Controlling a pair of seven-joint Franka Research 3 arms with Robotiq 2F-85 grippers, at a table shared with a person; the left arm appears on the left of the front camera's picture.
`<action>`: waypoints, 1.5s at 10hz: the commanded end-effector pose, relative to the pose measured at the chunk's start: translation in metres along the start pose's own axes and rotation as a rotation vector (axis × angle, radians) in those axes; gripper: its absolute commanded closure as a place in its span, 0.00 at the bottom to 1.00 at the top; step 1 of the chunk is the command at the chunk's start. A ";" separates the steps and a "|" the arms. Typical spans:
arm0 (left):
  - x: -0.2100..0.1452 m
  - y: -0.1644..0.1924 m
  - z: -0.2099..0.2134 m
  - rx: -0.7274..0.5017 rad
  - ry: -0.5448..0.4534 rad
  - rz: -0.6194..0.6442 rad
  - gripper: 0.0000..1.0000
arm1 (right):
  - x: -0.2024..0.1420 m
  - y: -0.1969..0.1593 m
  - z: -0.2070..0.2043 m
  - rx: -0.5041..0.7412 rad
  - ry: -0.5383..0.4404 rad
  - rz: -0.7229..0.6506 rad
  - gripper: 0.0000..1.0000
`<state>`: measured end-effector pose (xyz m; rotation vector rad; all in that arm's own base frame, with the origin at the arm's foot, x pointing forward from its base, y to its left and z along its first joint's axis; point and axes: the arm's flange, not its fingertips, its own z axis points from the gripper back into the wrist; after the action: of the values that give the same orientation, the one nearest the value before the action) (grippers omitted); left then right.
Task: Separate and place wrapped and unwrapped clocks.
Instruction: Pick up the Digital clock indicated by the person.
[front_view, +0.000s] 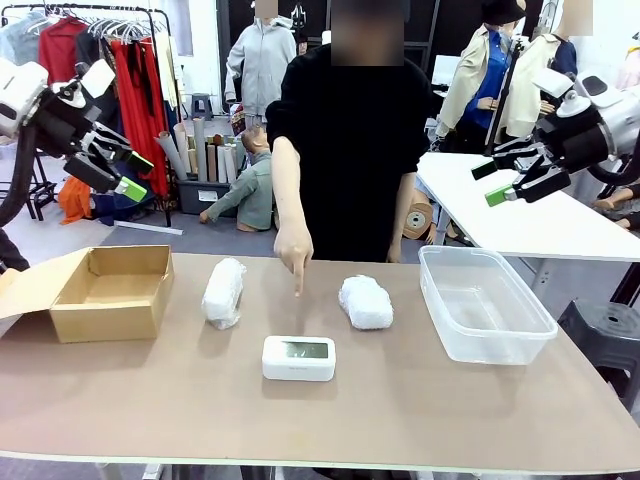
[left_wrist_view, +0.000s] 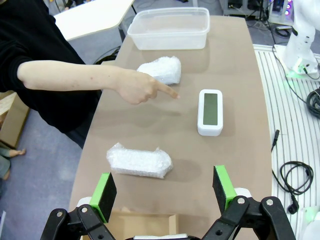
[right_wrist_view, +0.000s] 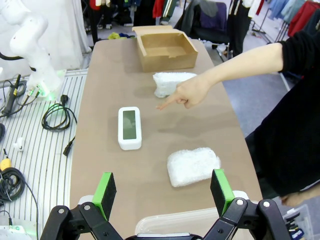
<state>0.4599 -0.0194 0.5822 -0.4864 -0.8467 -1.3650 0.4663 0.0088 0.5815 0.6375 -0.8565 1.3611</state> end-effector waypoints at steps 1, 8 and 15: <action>-0.001 0.000 0.001 -0.005 -0.005 0.001 0.00 | 0.003 0.000 0.001 -0.011 -0.001 0.006 0.00; -0.001 0.000 0.001 -0.005 -0.005 0.001 0.00 | 0.032 0.017 -0.091 0.268 0.195 -0.023 0.00; -0.001 0.000 0.001 -0.005 -0.005 0.001 0.00 | 0.029 0.039 -0.250 0.145 0.626 0.020 0.00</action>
<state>0.4598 -0.0198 0.5818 -0.4863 -0.8448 -1.3654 0.4628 0.2267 0.4701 0.3344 -0.2770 1.5521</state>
